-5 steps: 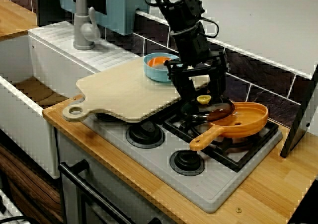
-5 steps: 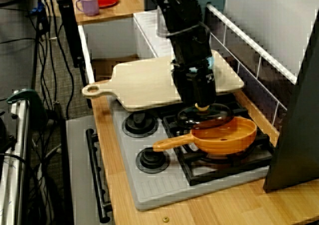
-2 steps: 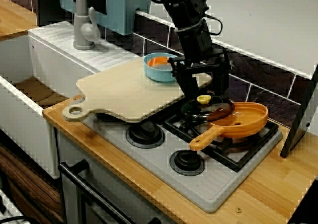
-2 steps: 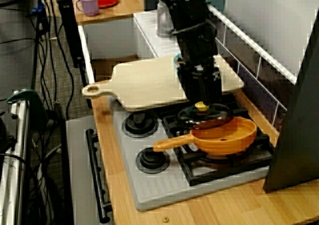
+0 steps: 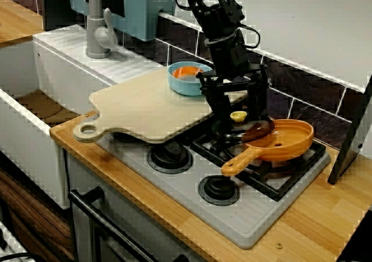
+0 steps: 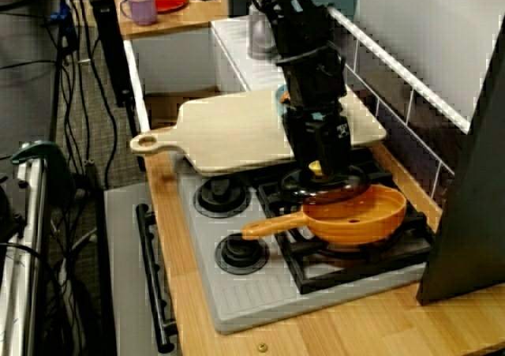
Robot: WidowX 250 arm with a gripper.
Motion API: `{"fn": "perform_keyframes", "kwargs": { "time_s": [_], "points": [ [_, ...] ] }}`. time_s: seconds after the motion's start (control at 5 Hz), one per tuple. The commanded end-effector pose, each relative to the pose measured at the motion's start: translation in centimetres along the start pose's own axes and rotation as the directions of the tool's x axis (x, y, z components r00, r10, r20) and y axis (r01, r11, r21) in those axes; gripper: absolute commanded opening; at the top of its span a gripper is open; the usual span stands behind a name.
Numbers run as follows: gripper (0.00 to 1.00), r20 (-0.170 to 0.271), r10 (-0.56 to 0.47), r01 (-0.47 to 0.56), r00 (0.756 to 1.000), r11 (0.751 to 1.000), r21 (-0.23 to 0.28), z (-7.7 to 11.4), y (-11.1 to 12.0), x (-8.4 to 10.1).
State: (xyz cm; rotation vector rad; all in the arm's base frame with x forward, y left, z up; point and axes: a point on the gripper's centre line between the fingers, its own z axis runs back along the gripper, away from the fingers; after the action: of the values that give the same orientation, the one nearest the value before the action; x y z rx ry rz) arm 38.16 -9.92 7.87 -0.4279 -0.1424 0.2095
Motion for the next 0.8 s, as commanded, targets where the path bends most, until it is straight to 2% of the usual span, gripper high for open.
{"fn": "perform_keyframes", "kwargs": {
  "time_s": [0.0, 0.2, 0.6],
  "points": [
    [1.00, 0.032, -0.011, 0.011, 0.999, 1.000, -0.005, 0.11, -0.81, 0.83],
    [0.00, 0.020, 0.002, -0.002, 1.000, 1.000, -0.010, -0.09, -0.71, 0.97],
    [0.00, 0.034, 0.006, -0.007, 0.999, 1.000, 0.013, -0.59, -0.30, 0.81]
  ]
}}
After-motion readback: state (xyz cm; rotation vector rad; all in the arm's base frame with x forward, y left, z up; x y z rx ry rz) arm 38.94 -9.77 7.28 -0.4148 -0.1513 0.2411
